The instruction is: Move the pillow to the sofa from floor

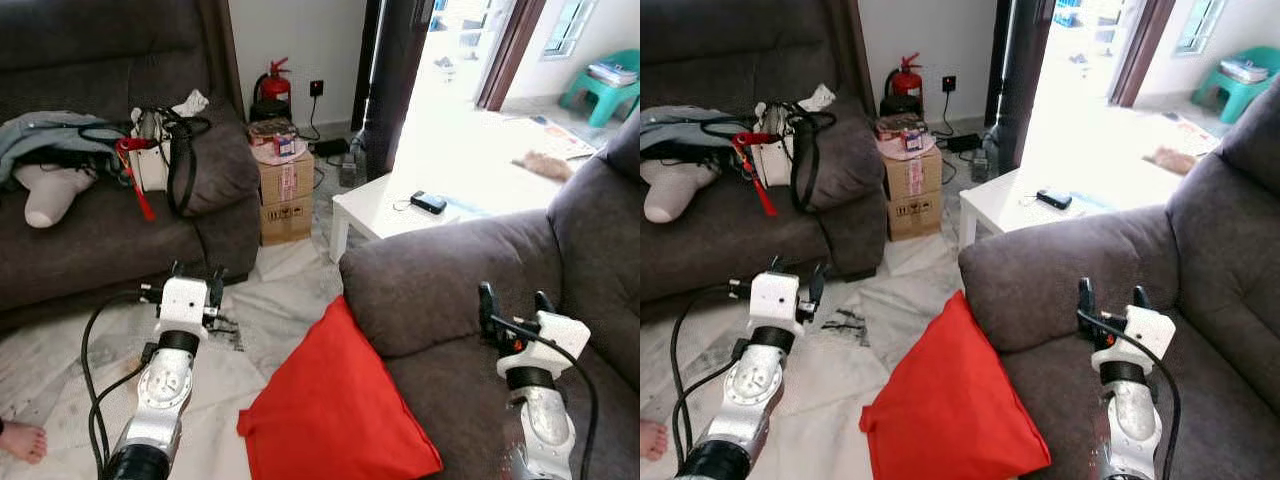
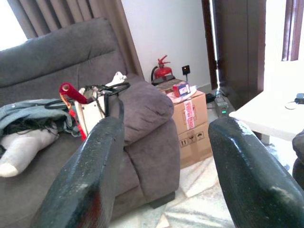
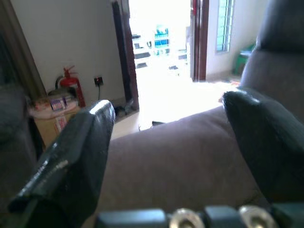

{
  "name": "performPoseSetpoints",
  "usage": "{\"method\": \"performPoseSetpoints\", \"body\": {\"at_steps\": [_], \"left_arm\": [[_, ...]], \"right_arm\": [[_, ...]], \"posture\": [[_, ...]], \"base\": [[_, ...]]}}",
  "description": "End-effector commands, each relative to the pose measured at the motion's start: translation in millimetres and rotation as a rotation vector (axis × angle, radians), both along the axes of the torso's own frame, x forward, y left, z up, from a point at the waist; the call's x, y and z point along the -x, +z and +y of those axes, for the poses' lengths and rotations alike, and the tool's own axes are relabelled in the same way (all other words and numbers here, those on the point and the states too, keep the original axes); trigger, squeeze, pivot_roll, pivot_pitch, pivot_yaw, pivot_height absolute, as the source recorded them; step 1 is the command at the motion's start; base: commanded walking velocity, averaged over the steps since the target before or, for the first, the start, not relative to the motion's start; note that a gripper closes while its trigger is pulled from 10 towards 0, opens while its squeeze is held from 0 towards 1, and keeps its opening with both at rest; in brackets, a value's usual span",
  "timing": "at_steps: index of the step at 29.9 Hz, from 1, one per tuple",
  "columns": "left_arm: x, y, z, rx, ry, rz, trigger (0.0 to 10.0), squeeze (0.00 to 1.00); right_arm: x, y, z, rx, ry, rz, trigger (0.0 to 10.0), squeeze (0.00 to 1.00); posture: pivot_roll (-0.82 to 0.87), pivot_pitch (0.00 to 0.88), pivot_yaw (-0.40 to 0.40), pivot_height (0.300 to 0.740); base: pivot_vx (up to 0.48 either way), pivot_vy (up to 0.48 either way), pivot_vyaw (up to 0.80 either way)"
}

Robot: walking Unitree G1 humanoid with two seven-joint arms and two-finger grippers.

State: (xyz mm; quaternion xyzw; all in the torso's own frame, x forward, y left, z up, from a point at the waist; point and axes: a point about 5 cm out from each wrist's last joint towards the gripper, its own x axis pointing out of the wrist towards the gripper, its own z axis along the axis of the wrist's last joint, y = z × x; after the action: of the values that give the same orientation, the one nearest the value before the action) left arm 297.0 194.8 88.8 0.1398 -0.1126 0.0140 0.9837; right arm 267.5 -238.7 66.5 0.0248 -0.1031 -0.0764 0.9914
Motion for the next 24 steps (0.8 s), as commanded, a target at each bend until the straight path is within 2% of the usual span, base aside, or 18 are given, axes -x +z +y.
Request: {"method": "performPoseSetpoints", "body": {"at_steps": [1, 2, 4, 5, 10, 15, 24], "left_arm": [[1.1, 5.0, -2.2, -0.022, -0.017, -0.014, 10.0, 0.0], [1.1, 5.0, -2.2, -0.022, -0.017, -0.014, 10.0, 0.0], [8.2, 5.1, -3.9, -0.017, -0.007, -0.019, 10.0, 0.0], [8.2, 5.1, -3.9, -0.017, -0.007, -0.019, 10.0, 0.0], [36.3, -1.8, -15.3, -0.03, -0.053, 0.015, 10.0, 0.0], [42.7, -1.8, -19.6, -0.037, -0.073, 0.02, 10.0, 0.0], [47.6, 3.1, -13.5, -0.04, -0.046, 0.026, 10.0, 0.0]], "right_arm": [[-2.7, 10.0, 10.2, 0.032, 0.07, -0.037, 10.0, 0.0], [-2.7, 10.0, 10.2, 0.032, 0.07, -0.037, 10.0, 0.0], [-1.1, 10.0, 24.3, 0.03, 0.156, -0.033, 10.0, 0.0], [-1.1, 10.0, 24.3, 0.03, 0.156, -0.033, 10.0, 0.0], [12.4, 1.4, 55.4, 0.055, 0.358, 0.023, 10.0, 0.0], [17.8, 1.6, 59.4, 0.06, 0.395, 0.032, 10.0, 0.0], [11.3, 10.9, 62.1, 0.053, 0.393, 0.027, 10.0, 0.0]], "posture": [[-0.08, 0.0, -0.028, 0.74], [-0.08, 0.0, -0.028, 0.74], [-0.04, 0.0, -0.033, 0.74], [-0.04, 0.0, -0.033, 0.74], [0.01, 0.0, -0.058, 0.74], [0.02, 0.0, -0.072, 0.74], [0.04, 0.0, -0.086, 0.74]], "base": [[0.0, 0.0, 0.0], [0.0, 0.0, 0.0], [0.0, 0.0, 0.0], [0.0, 0.0, 0.0], [0.0, 0.0, 0.0], [0.0, 0.0, 0.0], [0.0, 0.0, 0.0]]}}
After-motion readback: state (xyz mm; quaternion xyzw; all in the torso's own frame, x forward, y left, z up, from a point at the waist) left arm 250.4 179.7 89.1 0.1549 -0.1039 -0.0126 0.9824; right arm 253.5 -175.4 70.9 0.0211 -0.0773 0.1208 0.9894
